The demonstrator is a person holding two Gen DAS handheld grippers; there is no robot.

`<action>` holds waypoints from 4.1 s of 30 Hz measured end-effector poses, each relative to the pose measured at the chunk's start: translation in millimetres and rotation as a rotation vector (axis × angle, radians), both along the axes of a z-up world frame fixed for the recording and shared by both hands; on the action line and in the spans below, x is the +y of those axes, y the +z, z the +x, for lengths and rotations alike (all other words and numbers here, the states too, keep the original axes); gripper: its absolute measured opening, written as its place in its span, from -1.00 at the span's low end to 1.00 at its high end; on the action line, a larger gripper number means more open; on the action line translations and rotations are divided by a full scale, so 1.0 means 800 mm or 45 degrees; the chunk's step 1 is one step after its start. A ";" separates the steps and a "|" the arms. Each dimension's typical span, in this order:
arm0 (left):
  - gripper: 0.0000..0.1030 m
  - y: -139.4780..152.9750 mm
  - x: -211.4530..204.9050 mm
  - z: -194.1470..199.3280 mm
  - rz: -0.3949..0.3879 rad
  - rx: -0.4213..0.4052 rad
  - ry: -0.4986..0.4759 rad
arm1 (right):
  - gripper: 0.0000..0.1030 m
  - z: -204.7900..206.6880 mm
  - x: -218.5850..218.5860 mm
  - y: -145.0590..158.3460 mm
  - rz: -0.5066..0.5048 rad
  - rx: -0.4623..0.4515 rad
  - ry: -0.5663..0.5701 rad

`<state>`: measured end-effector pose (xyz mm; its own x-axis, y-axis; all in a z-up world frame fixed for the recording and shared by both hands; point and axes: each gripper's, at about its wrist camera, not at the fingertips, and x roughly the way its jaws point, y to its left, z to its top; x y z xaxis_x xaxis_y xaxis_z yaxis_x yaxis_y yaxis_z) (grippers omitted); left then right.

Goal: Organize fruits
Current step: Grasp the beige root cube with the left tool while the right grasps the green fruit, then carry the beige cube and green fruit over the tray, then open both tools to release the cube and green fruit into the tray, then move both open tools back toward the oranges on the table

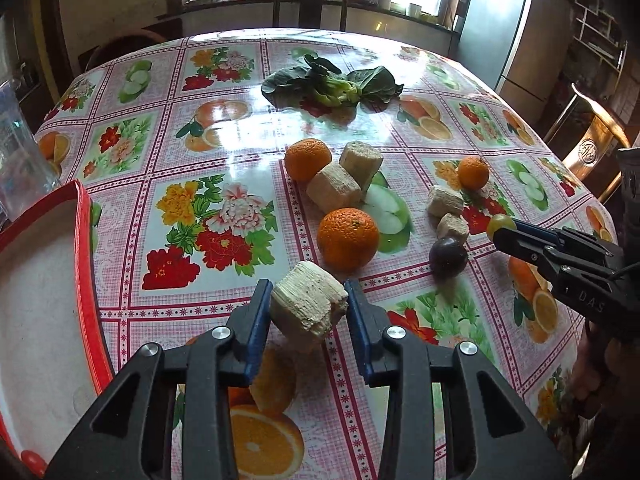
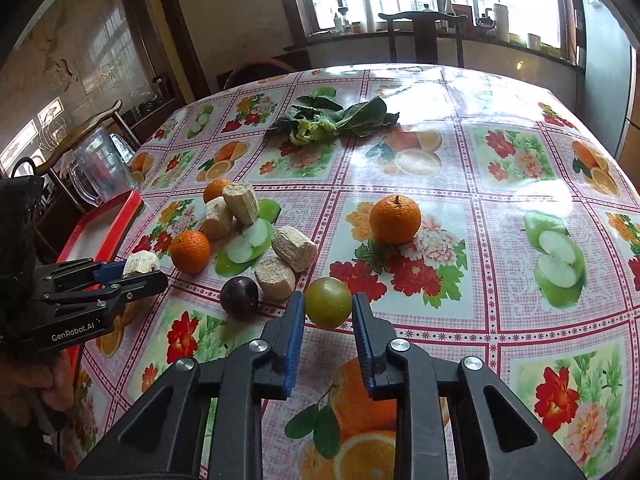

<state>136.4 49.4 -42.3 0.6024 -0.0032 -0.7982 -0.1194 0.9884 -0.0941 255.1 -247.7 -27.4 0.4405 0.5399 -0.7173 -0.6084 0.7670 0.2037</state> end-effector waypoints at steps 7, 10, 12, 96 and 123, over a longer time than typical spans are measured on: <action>-0.34 0.024 0.001 -0.040 -0.069 -0.078 0.011 | -0.53 -0.033 -0.010 0.025 0.067 -0.012 0.018; -0.34 0.035 0.004 -0.059 -0.083 -0.108 0.017 | -0.53 -0.048 -0.008 0.034 0.093 -0.016 0.040; -0.34 0.041 0.008 -0.072 -0.089 -0.126 0.024 | -0.53 -0.058 -0.004 0.040 0.107 -0.018 0.053; 0.02 0.004 0.247 -0.225 -0.150 -0.071 0.499 | -0.17 -0.218 0.316 0.014 -0.047 0.099 0.650; 0.07 0.078 0.128 -0.209 -0.148 -0.208 0.278 | -0.15 -0.169 0.063 0.088 0.144 -0.008 0.267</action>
<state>-31.0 151.5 20.4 0.7194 0.0549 -0.6924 -0.3019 0.9225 -0.2406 119.6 -197.4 43.1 0.3145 0.6968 -0.6447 -0.7538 0.5961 0.2766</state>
